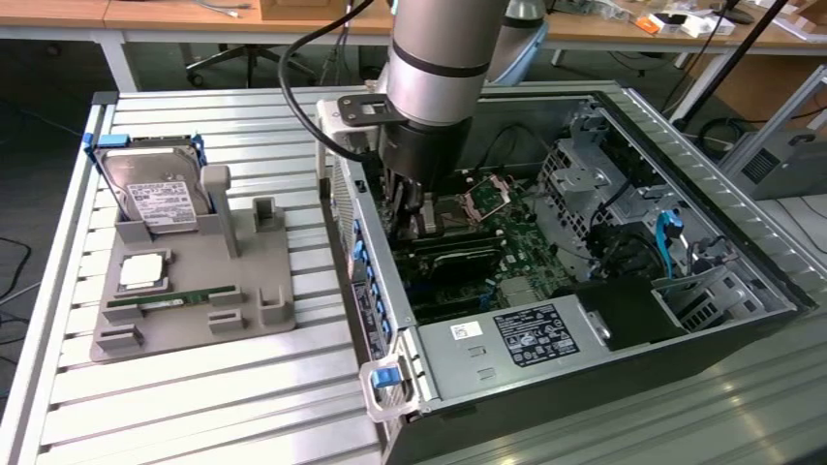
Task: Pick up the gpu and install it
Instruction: 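Press down on the gpu until it lock into place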
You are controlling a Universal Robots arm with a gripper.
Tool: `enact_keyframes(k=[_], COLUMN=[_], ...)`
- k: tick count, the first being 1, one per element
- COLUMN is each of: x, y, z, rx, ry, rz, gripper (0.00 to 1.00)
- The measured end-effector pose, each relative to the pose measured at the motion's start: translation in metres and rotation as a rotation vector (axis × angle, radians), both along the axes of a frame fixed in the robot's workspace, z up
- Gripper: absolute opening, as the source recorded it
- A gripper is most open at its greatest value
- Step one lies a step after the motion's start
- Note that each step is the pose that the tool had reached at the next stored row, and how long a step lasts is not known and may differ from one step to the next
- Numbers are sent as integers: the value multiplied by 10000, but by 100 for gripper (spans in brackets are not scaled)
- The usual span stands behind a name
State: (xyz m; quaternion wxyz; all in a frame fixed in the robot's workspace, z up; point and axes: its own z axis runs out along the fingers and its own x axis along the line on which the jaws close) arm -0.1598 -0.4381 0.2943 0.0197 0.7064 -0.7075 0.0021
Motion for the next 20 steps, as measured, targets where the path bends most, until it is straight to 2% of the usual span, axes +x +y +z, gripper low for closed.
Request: enact_keyframes(k=[5,10,12,13,15,18,20], x=[0,-2,-7,-10,-17,-13,33], y=[-22,-111,-197,-256,-318,-324,-324], z=[0,0,0,0,0,-18,-81], rx=[-1,-1,0,0,-1,2,-6], ry=[1,1,1,0,1,11,57], rz=[-62,-62,-62,-62,-62,-62,-62], gripper=[11,11,11,11,11,11,11])
